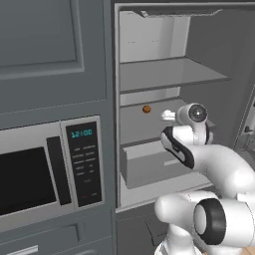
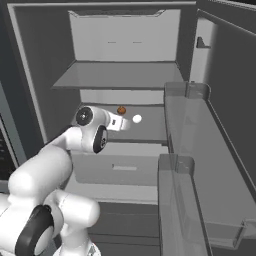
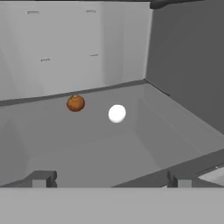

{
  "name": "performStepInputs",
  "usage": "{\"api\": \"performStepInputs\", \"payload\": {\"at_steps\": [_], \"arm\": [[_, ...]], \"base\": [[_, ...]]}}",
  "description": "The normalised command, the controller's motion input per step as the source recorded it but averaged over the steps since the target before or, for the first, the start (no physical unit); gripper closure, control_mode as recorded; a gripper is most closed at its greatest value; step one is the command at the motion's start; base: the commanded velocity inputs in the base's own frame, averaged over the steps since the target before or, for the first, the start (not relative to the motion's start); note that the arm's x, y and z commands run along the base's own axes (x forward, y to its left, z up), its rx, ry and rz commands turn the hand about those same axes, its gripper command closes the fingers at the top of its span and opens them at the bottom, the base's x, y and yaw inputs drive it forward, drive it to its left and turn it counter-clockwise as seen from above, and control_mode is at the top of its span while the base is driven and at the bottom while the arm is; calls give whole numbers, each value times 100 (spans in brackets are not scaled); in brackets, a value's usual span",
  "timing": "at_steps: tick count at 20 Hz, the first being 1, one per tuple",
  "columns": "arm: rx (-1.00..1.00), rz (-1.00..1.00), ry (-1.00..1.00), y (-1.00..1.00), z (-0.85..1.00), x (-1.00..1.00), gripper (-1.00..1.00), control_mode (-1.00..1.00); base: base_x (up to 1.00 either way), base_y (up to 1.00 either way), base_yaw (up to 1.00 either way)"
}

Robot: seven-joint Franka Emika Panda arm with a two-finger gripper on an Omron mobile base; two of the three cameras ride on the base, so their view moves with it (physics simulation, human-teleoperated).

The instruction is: Pick the egg and butter from the fridge and place them by the bowl for mixing.

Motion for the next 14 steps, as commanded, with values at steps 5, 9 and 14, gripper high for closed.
{"api": "performStepInputs", "payload": {"at_steps": [5,9,14], "arm": [[0,0,0,-4,-11,49,-100,-100],[0,0,0,-1,-4,43,-100,-100],[0,0,-6,-5,-1,35,-100,-100]], "base": [[0,0,0],[0,0,0],[0,0,0]]}}
